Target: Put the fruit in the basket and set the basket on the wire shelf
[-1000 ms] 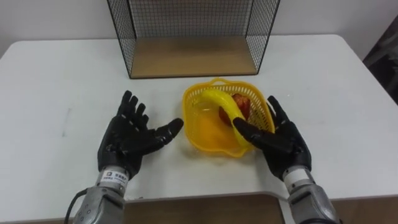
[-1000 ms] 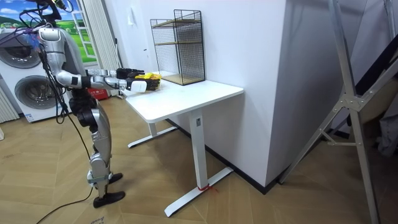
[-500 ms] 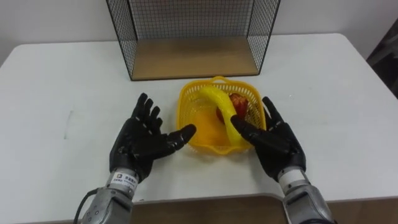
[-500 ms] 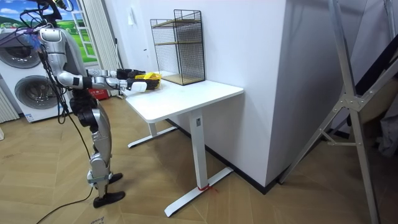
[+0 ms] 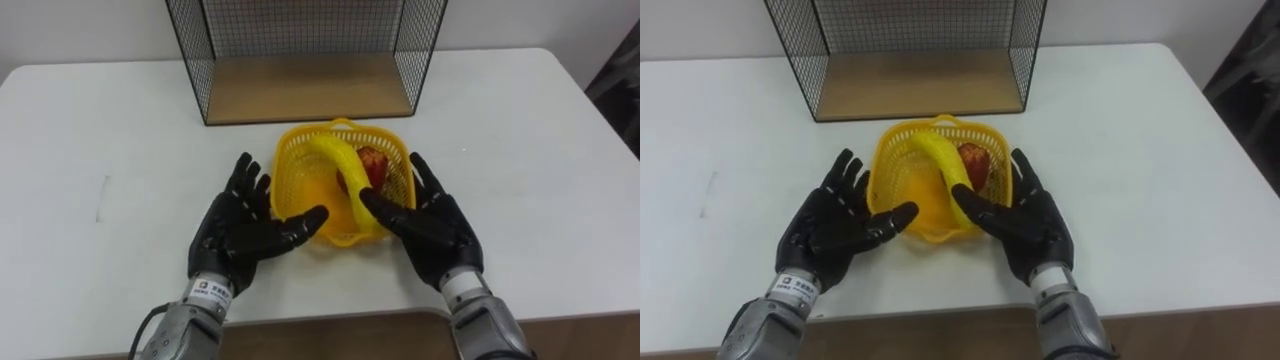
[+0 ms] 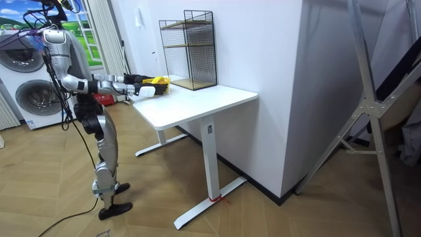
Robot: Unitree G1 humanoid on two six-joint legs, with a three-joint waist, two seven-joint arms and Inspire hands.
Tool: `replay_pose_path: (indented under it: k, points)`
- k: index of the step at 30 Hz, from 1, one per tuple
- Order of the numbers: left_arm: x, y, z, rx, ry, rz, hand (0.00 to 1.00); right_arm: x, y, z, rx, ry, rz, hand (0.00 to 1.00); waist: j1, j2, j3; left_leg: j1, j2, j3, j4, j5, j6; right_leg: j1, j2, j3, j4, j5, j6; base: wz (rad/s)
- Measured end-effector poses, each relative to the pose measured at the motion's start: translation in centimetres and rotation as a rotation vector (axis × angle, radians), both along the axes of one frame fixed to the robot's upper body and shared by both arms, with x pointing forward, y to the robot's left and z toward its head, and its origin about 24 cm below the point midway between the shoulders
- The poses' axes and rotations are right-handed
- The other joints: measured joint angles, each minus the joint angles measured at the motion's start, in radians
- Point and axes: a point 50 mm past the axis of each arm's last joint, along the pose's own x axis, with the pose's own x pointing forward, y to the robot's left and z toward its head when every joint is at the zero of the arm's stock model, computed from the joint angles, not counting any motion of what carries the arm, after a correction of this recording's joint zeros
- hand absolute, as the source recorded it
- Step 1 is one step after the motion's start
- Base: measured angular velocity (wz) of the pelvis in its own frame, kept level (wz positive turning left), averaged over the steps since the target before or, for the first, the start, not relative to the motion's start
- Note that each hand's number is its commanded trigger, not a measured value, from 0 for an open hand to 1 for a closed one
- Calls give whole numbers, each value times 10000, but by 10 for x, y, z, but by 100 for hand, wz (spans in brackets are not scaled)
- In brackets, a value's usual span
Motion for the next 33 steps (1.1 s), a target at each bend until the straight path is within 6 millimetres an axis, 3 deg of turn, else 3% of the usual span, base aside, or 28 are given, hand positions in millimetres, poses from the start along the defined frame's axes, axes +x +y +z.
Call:
replay_pose_path:
  k: [15,23,33]
  points:
    - [11,-1,10,162,-477,-152,0,6,9,5,-614,-289,562,0,36,54,-29,-72,-2,-49,44,0,0,-69,9,128,3,4,-7,0]
    - [13,-2,11,1184,-698,-269,0,10,15,8,-1343,-529,985,0,25,138,-13,16,1,-59,39,0,0,29,6,82,-24,4,-6,0]
    - [14,-2,12,1152,-741,-84,0,14,17,12,-1674,-742,1109,0,28,148,-5,1,-6,-44,28,0,0,23,-5,-4,-21,5,-6,0]
